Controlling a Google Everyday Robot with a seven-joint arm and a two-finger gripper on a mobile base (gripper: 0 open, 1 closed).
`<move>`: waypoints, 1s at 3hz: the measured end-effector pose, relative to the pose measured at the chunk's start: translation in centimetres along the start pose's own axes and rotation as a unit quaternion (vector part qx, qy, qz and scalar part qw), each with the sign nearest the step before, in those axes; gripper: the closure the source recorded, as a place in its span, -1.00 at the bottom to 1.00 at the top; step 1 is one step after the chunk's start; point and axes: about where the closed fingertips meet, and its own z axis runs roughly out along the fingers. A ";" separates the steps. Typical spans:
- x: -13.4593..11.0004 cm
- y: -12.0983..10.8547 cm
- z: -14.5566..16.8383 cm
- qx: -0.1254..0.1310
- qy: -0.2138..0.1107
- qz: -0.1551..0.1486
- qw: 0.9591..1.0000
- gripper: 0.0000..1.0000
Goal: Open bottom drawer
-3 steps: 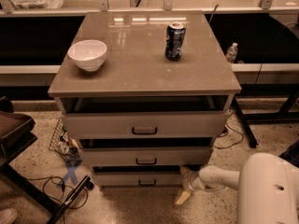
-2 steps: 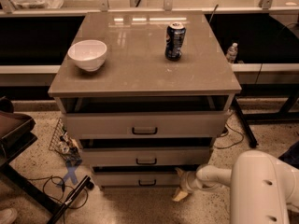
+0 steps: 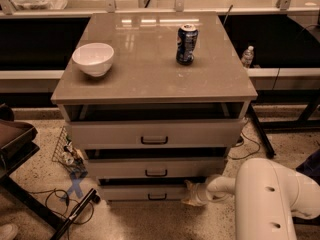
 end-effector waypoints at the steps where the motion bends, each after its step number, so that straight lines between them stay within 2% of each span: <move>1: -0.2 -0.1 -0.4 0.000 0.000 0.000 1.000 0.74; 2: -0.3 -0.1 -0.5 0.000 0.000 0.000 1.000 1.00; 3: -0.3 -0.1 -0.6 0.000 0.000 0.000 1.000 1.00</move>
Offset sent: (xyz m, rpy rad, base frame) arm -0.0582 -0.0249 0.0167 -0.0101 0.0254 -0.0292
